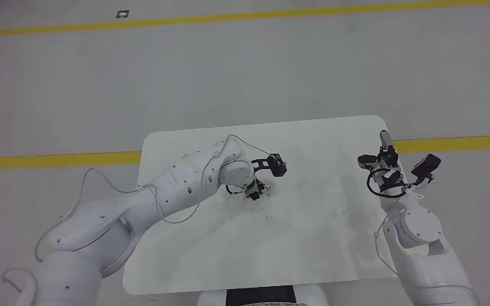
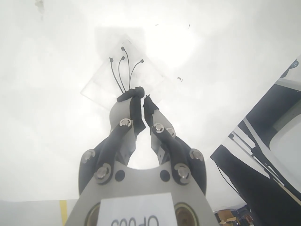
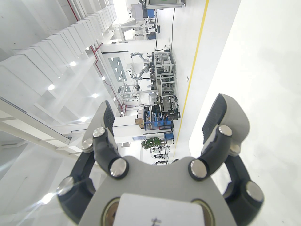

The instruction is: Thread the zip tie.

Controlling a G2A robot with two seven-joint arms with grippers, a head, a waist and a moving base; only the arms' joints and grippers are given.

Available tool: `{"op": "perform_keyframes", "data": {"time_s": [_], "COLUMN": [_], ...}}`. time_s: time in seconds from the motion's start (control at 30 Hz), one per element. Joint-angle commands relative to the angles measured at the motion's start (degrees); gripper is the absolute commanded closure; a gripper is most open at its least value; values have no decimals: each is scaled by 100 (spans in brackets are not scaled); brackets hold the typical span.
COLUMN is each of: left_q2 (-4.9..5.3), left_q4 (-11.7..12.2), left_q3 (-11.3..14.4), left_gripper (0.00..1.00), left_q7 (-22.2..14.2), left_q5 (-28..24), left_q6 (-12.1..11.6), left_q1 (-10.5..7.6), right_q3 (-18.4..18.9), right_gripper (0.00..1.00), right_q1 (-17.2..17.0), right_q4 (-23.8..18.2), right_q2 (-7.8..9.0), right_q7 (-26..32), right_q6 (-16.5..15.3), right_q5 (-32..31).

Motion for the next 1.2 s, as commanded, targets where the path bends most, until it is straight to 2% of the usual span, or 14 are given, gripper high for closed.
{"op": "perform_keyframes", "data": {"time_s": [0.0, 0.07, 0.87, 1.17], "left_q2": [-34, -75, -582, -717], "left_q4": [56, 120, 843, 1107], "left_q3": [-2, -2, -2, -2], "left_gripper": [87, 81, 81, 82], "left_q7": [-14, 7, 62, 211], "left_q5": [68, 120, 574, 745], "left_q6": [0, 0, 0, 0], "left_q1": [25, 47, 224, 238], "right_q3": [0, 0, 0, 0], "right_gripper": [0, 0, 0, 0], "right_q1": [0, 0, 0, 0], "right_q4": [0, 0, 0, 0], "right_q2": [0, 0, 0, 0], "right_q7": [0, 0, 0, 0], "right_q6": [0, 0, 0, 0], "right_q5": [0, 0, 0, 0]}}
